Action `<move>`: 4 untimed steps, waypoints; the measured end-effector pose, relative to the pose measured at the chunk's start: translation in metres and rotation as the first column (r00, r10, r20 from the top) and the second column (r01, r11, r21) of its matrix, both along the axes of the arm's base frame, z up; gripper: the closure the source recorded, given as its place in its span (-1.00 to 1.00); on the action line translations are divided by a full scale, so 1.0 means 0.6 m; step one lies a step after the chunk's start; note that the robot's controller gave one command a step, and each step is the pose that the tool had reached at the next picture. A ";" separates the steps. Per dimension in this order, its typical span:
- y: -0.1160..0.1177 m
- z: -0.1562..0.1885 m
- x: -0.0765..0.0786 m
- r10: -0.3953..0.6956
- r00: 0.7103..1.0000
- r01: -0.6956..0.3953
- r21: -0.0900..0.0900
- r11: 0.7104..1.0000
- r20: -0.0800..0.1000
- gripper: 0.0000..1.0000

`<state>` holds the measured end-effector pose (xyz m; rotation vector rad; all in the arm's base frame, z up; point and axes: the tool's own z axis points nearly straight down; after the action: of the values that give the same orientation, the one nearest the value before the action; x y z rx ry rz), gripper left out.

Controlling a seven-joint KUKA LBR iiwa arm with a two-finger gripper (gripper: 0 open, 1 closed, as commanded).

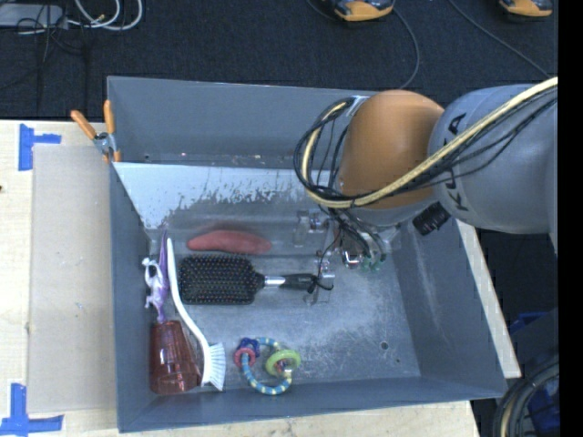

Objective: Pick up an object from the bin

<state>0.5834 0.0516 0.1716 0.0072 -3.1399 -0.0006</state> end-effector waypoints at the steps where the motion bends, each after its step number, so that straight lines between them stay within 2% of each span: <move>1: 0.005 -0.071 0.008 -0.017 1.000 0.017 0.000 1.000 0.004 -1.00; 2: 0.001 -0.132 0.003 -0.035 0.999 0.035 -0.001 0.999 -0.010 -1.00; 3: 0.007 -0.150 0.017 -0.033 0.999 0.033 0.001 0.999 0.002 1.00; 4: 0.007 -0.150 0.017 -0.033 0.999 0.033 0.001 0.999 0.002 1.00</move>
Offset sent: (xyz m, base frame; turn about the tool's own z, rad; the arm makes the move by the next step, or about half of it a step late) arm 0.0038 -0.0018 -0.0686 0.0494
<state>0.5933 0.0559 0.0818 -0.0453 -3.1419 -0.0023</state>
